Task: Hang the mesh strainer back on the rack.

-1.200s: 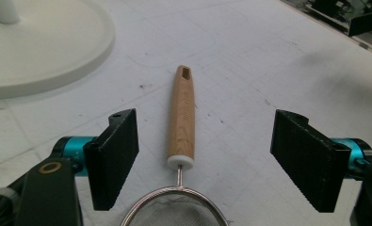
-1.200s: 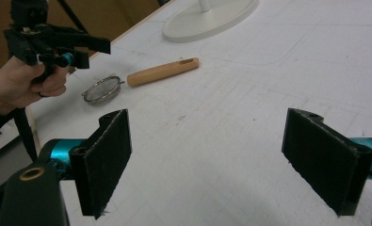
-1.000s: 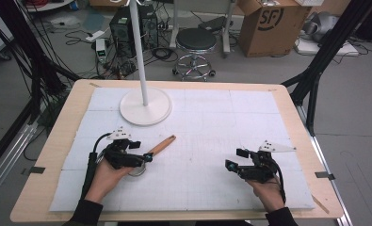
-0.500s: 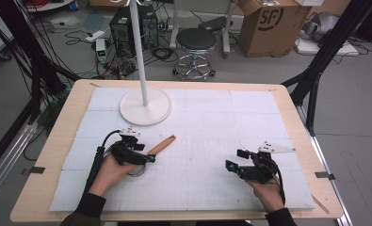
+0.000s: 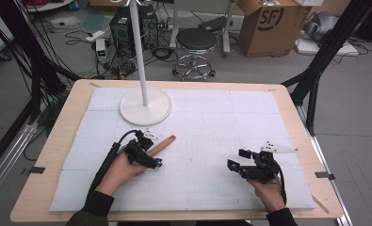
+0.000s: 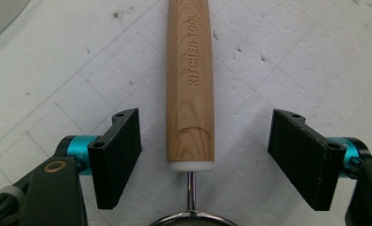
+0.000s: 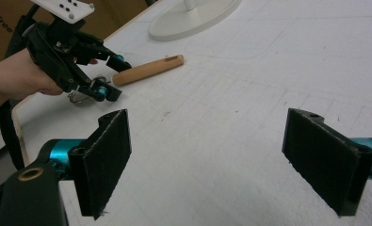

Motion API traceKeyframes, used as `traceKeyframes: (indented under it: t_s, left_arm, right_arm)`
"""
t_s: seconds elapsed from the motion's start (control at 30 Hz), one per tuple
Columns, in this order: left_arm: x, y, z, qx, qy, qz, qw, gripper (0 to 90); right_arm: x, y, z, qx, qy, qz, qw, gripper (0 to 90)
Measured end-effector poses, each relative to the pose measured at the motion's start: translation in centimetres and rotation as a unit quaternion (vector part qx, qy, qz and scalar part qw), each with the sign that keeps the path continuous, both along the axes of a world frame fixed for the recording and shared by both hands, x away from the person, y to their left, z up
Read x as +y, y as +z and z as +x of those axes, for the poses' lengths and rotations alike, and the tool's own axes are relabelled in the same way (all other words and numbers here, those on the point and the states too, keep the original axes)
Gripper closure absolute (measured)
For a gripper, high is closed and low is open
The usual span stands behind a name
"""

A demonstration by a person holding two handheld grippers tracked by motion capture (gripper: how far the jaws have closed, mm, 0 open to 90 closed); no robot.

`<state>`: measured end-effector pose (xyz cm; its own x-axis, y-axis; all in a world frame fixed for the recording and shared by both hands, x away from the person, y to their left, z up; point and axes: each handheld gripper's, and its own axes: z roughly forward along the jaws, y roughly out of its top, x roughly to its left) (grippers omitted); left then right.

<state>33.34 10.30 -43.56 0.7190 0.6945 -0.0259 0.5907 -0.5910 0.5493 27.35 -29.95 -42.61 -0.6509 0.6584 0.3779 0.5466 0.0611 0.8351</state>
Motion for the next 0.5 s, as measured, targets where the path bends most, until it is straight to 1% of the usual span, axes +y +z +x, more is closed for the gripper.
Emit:
traceKeyframes:
  t_s: [0.1, 0.17, 0.27, 0.3, 0.4, 0.43, 0.5]
  left_arm:
    - [0.06, 0.11, 0.15, 0.002, 0.003, 0.002, 1.0000, 30.6]
    - [-0.03, 0.14, 0.19, 0.004, 0.004, 0.005, 1.0000, 31.2]
    - [-0.30, 0.26, 0.26, 0.007, 0.004, 0.018, 0.9998, 32.5]
    - [-0.36, 0.32, 0.27, 0.007, 0.000, 0.020, 0.9998, 34.3]
    - [-0.53, 0.55, 0.25, 0.009, -0.011, 0.024, 0.9996, 45.4]
    - [-0.62, 0.64, 0.21, 0.010, -0.018, 0.025, 0.9995, 45.4]
    - [-0.70, 0.71, 0.21, 0.013, -0.024, 0.025, 0.9993, 53.6]
  right_arm:
    - [0.05, 0.02, 0.03, 0.000, 0.000, -0.001, 1.0000, 15.4]
    - [0.07, 0.03, 0.02, 0.001, 0.002, -0.001, 1.0000, 15.4]
    - [0.05, 0.07, 0.00, 0.000, 0.000, 0.000, 1.0000, 15.4]
    - [0.01, 0.08, 0.00, -0.001, 0.000, 0.000, 1.0000, 15.4]
    - [0.01, 0.07, -0.01, -0.002, 0.000, 0.000, 1.0000, 15.4]
    - [0.01, 0.07, -0.01, -0.002, 0.000, 0.000, 1.0000, 15.4]
    - [0.08, -0.01, 0.03, 0.000, 0.002, -0.002, 1.0000, 15.4]
